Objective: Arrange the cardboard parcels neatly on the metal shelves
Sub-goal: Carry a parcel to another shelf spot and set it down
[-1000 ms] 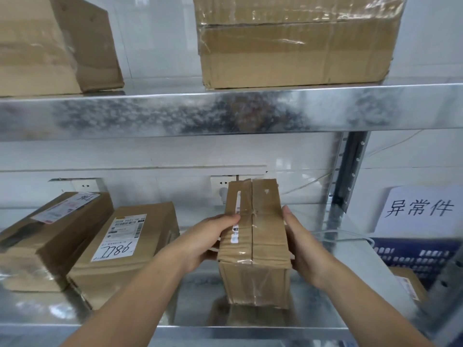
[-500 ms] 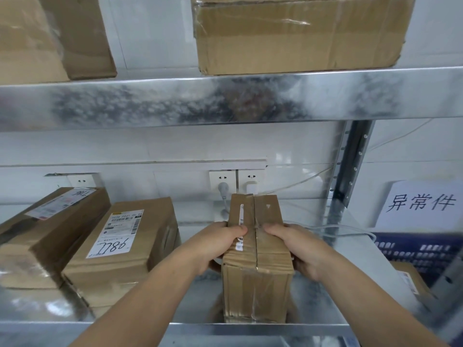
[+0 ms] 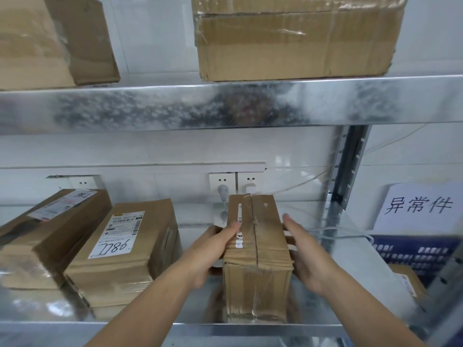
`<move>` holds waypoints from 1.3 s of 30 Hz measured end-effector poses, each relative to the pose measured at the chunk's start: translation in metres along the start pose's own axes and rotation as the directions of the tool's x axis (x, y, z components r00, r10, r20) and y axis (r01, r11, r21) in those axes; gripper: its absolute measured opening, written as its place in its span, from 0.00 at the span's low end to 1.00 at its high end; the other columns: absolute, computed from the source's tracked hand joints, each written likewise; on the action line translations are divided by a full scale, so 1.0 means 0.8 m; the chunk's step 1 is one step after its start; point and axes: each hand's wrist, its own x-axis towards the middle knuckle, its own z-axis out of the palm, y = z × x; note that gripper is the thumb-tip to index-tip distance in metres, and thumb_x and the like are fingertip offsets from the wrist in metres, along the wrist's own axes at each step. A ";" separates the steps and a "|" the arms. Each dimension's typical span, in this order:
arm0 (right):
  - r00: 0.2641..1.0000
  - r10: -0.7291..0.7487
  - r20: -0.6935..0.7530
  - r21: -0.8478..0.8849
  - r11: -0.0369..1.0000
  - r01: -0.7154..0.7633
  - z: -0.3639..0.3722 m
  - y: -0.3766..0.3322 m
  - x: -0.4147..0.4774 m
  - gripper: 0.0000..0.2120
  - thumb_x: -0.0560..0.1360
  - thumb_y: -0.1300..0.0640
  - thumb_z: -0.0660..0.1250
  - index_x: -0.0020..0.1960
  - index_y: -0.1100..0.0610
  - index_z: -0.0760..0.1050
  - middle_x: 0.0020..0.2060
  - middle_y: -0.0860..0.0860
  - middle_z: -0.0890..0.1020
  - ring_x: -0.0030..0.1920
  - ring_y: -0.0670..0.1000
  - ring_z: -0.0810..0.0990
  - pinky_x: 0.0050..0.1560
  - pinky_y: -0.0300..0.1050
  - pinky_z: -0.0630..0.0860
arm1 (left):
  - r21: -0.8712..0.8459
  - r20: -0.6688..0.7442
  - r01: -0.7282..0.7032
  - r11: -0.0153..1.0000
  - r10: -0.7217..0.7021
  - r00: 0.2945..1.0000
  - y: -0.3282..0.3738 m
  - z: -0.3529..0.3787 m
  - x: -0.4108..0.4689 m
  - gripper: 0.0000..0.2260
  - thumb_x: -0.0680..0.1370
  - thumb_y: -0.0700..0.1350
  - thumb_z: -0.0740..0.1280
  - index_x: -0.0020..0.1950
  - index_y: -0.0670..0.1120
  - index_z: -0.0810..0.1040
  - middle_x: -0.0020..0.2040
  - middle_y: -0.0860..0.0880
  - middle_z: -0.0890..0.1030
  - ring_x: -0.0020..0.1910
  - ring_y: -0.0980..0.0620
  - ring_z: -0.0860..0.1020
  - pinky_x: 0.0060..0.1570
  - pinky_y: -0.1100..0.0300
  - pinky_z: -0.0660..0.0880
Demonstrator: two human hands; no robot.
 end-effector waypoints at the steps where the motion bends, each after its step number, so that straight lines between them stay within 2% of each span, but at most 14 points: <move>1: 0.999 -0.032 -0.036 0.082 0.996 0.034 -0.007 0.005 -0.004 0.25 0.76 0.37 0.66 0.62 0.56 0.76 0.58 0.56 0.83 0.58 0.56 0.82 0.52 0.53 0.79 | -0.075 0.002 -0.009 0.997 0.010 1.000 -0.005 -0.002 -0.003 0.21 0.77 0.64 0.67 0.57 0.48 0.78 0.50 0.51 0.86 0.54 0.49 0.82 0.61 0.46 0.77; 4: 0.995 -0.095 -0.015 0.209 0.973 0.096 -0.023 0.025 -0.024 0.24 0.70 0.40 0.65 0.55 0.58 0.77 0.51 0.55 0.84 0.49 0.53 0.81 0.45 0.48 0.75 | -0.245 0.022 -0.037 0.969 0.044 0.999 -0.027 -0.008 -0.013 0.23 0.71 0.65 0.66 0.49 0.46 0.81 0.48 0.48 0.85 0.55 0.48 0.79 0.56 0.50 0.71; 7: 0.990 -0.125 0.063 0.213 0.971 0.109 -0.029 0.041 -0.035 0.23 0.74 0.43 0.60 0.63 0.52 0.80 0.58 0.52 0.86 0.52 0.52 0.86 0.50 0.49 0.77 | -0.307 0.086 -0.049 0.950 0.079 0.993 -0.043 -0.008 -0.020 0.25 0.73 0.63 0.61 0.61 0.50 0.82 0.60 0.52 0.85 0.64 0.46 0.78 0.58 0.52 0.72; 10: 0.975 -0.212 0.065 0.080 0.975 0.207 -0.029 0.033 -0.035 0.30 0.73 0.35 0.63 0.71 0.49 0.75 0.62 0.51 0.84 0.60 0.51 0.83 0.56 0.47 0.77 | -0.268 0.104 -0.123 0.956 0.156 0.982 -0.034 -0.007 -0.028 0.25 0.74 0.63 0.59 0.67 0.55 0.79 0.62 0.54 0.84 0.65 0.48 0.79 0.60 0.50 0.76; 14: 0.950 -0.297 0.097 -0.150 0.939 0.309 -0.026 -0.001 -0.039 0.35 0.70 0.25 0.58 0.69 0.43 0.75 0.59 0.42 0.85 0.61 0.45 0.81 0.60 0.47 0.74 | -0.164 0.112 -0.212 0.963 0.232 0.966 -0.011 -0.009 -0.035 0.28 0.72 0.69 0.62 0.69 0.60 0.77 0.65 0.54 0.82 0.64 0.47 0.79 0.69 0.44 0.72; 17: 0.953 -0.275 0.130 -0.200 0.934 0.296 -0.022 -0.023 -0.044 0.38 0.67 0.19 0.59 0.69 0.39 0.74 0.63 0.35 0.81 0.66 0.37 0.76 0.71 0.48 0.69 | -0.146 0.139 -0.246 0.958 0.266 0.954 0.002 -0.008 -0.037 0.33 0.67 0.73 0.67 0.67 0.59 0.79 0.61 0.53 0.83 0.60 0.48 0.80 0.66 0.46 0.74; 19: 0.955 -0.255 0.154 -0.193 0.940 0.282 -0.018 -0.037 -0.044 0.46 0.62 0.16 0.62 0.72 0.41 0.74 0.68 0.37 0.78 0.71 0.39 0.72 0.76 0.52 0.66 | -0.137 0.157 -0.251 0.958 0.271 0.950 0.011 -0.006 -0.039 0.34 0.64 0.74 0.69 0.66 0.59 0.80 0.61 0.55 0.83 0.63 0.50 0.78 0.69 0.43 0.72; 21: 0.957 -0.249 0.148 -0.156 0.950 0.271 -0.010 -0.050 -0.045 0.46 0.62 0.19 0.67 0.71 0.44 0.75 0.66 0.40 0.81 0.69 0.42 0.75 0.75 0.54 0.67 | -0.114 0.161 -0.259 0.959 0.275 0.948 0.022 -0.001 -0.040 0.29 0.68 0.69 0.72 0.64 0.57 0.81 0.59 0.59 0.84 0.65 0.52 0.77 0.70 0.44 0.71; 24: 0.960 -0.241 0.139 -0.205 0.942 0.266 -0.002 -0.066 -0.046 0.54 0.56 0.20 0.72 0.77 0.40 0.68 0.68 0.41 0.79 0.70 0.46 0.76 0.74 0.57 0.70 | -0.081 0.121 -0.256 0.963 0.265 0.957 0.042 0.004 -0.044 0.21 0.71 0.62 0.69 0.59 0.54 0.81 0.48 0.58 0.86 0.52 0.55 0.82 0.55 0.52 0.78; 25: 0.964 -0.228 0.134 -0.222 0.941 0.254 0.000 -0.070 -0.047 0.55 0.55 0.21 0.73 0.78 0.37 0.65 0.69 0.41 0.78 0.71 0.48 0.75 0.72 0.59 0.72 | -0.060 0.101 -0.245 0.968 0.250 0.963 0.047 0.005 -0.043 0.20 0.73 0.62 0.67 0.59 0.54 0.81 0.49 0.57 0.87 0.52 0.54 0.83 0.57 0.50 0.78; 27: 0.977 -0.178 0.120 -0.225 0.953 0.202 0.002 -0.078 -0.049 0.51 0.57 0.26 0.73 0.78 0.35 0.63 0.69 0.43 0.79 0.70 0.51 0.76 0.68 0.62 0.76 | -0.017 0.062 -0.199 0.980 0.200 0.978 0.052 0.004 -0.043 0.17 0.77 0.61 0.66 0.61 0.54 0.81 0.53 0.54 0.87 0.56 0.50 0.83 0.64 0.44 0.76; 29: 0.982 -0.136 0.129 -0.260 0.951 0.165 0.003 -0.083 -0.048 0.44 0.62 0.29 0.73 0.76 0.39 0.68 0.65 0.44 0.82 0.67 0.52 0.78 0.64 0.63 0.78 | 0.020 0.033 -0.142 0.990 0.141 0.989 0.057 0.002 -0.042 0.16 0.79 0.61 0.65 0.60 0.53 0.82 0.52 0.50 0.87 0.58 0.46 0.83 0.65 0.41 0.75; 33: 0.991 -0.086 0.102 -0.330 0.937 0.115 0.010 -0.090 -0.048 0.19 0.76 0.38 0.68 0.65 0.42 0.77 0.51 0.44 0.87 0.57 0.49 0.84 0.59 0.60 0.81 | 0.084 0.050 -0.081 0.993 0.077 0.996 0.069 0.005 -0.044 0.17 0.80 0.60 0.65 0.57 0.49 0.83 0.47 0.47 0.88 0.53 0.45 0.83 0.61 0.40 0.78; 39: 0.999 0.018 0.049 -0.365 0.931 0.002 0.015 -0.088 -0.043 0.15 0.78 0.43 0.69 0.61 0.48 0.78 0.49 0.50 0.88 0.55 0.54 0.84 0.55 0.61 0.82 | 0.185 0.081 -0.005 0.983 -0.011 0.997 0.078 0.006 -0.038 0.21 0.81 0.58 0.65 0.58 0.42 0.83 0.47 0.42 0.85 0.47 0.44 0.82 0.51 0.47 0.83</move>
